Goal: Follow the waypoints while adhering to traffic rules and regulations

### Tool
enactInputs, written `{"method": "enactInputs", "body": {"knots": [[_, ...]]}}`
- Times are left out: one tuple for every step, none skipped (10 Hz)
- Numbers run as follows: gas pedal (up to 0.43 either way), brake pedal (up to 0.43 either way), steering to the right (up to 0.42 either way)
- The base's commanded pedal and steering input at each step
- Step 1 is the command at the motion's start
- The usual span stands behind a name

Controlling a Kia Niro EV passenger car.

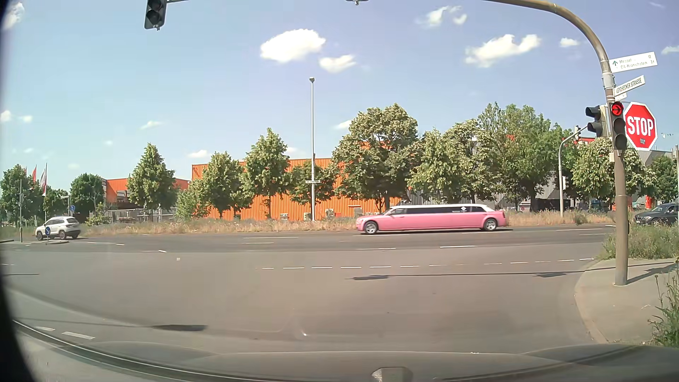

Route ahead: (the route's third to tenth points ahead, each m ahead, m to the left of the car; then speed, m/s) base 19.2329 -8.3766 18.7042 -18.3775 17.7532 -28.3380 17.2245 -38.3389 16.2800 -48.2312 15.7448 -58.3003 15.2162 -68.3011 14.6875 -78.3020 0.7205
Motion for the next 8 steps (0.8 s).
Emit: {"method": "enactInputs", "body": {"knots": [[0.000,0.280,0.006],[0.000,0.280,0.007],[0.000,0.280,0.008],[0.000,0.268,0.009],[0.000,0.250,0.009],[0.000,0.238,0.009],[0.000,0.232,0.011],[0.000,0.232,0.011]]}}
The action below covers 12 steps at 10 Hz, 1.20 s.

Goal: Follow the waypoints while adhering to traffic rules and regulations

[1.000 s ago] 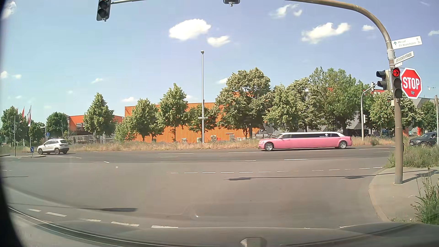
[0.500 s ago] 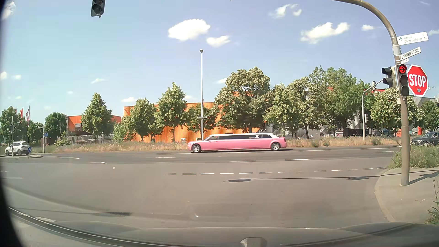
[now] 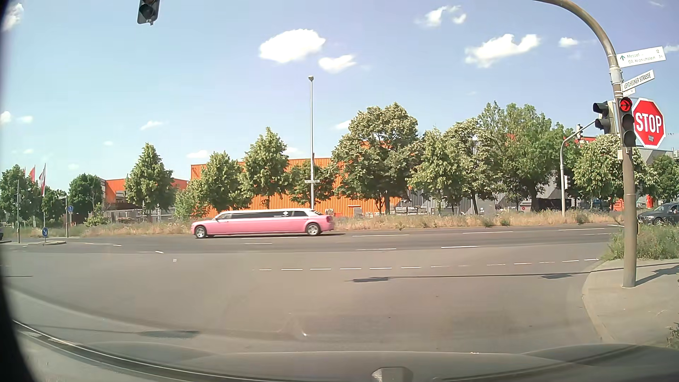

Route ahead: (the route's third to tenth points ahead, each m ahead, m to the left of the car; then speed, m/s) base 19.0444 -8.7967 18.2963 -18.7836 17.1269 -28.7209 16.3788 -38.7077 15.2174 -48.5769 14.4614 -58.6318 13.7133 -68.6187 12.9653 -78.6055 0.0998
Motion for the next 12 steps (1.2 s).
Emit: {"method": "enactInputs", "body": {"knots": [[0.000,0.232,0.012],[0.000,0.232,0.014],[0.000,0.232,0.015],[0.000,0.232,0.015],[0.000,0.238,0.015],[0.000,0.244,0.015],[0.000,0.250,0.015],[0.000,0.244,0.015],[0.000,0.244,0.015],[0.000,0.244,0.016],[0.000,0.244,0.017],[0.000,0.244,0.018]]}}
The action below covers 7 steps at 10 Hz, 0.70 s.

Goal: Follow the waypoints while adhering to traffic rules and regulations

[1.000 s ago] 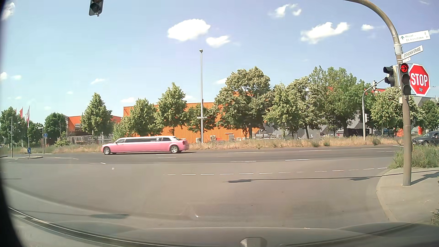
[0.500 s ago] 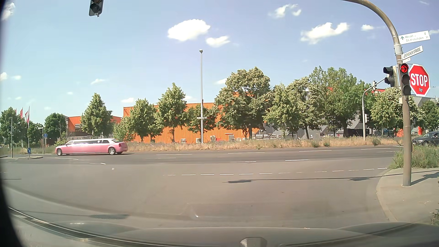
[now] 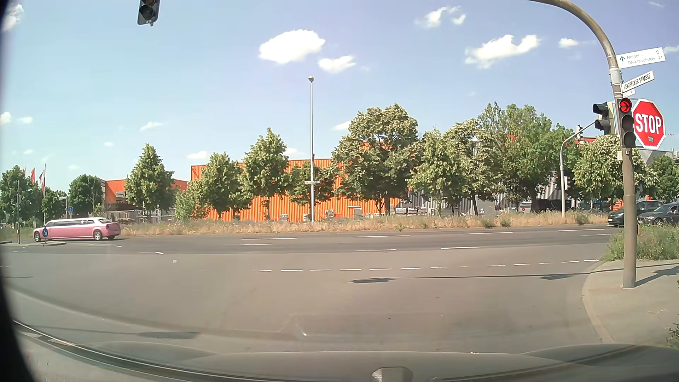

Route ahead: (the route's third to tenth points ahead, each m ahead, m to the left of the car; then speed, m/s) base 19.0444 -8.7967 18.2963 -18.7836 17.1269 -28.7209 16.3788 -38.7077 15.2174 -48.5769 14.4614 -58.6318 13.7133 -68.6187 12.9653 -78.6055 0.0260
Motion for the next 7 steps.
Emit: {"method": "enactInputs", "body": {"knots": [[0.000,0.244,0.019],[0.000,0.250,0.019],[0.000,0.250,0.019],[0.000,0.250,0.019],[0.000,0.250,0.020],[0.000,0.244,0.020],[0.000,0.250,0.020]]}}
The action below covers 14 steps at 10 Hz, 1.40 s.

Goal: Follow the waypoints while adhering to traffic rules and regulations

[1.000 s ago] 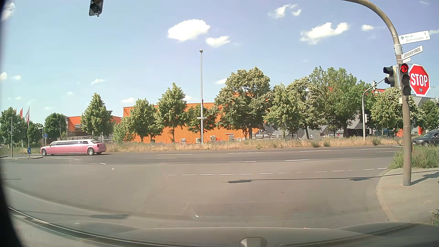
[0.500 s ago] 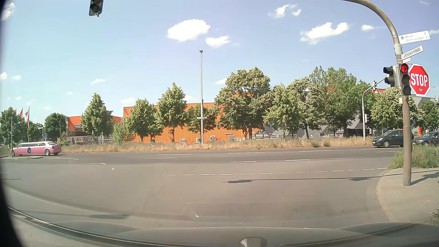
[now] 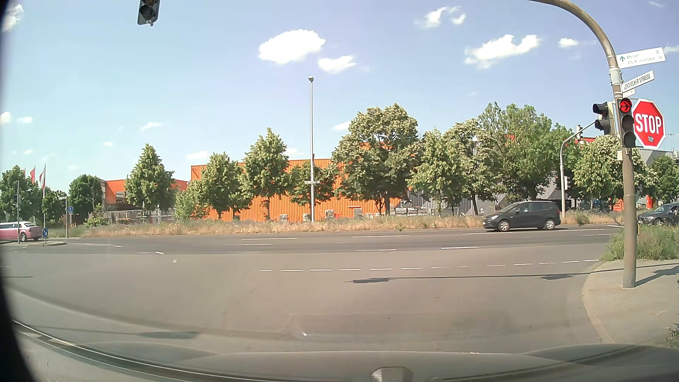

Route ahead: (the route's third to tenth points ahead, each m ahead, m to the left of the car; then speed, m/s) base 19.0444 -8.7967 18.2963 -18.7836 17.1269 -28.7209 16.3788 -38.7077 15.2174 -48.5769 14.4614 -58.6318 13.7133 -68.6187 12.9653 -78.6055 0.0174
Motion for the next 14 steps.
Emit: {"method": "enactInputs", "body": {"knots": [[0.000,0.250,0.020],[0.000,0.250,0.020],[0.000,0.250,0.020],[0.000,0.250,0.021],[0.000,0.244,0.021],[0.000,0.244,0.021],[0.000,0.244,0.021],[0.000,0.244,0.021],[0.000,0.244,0.021],[0.000,0.244,0.021],[0.000,0.244,0.021],[0.000,0.244,0.021],[0.000,0.244,0.021],[0.000,0.244,0.021]]}}
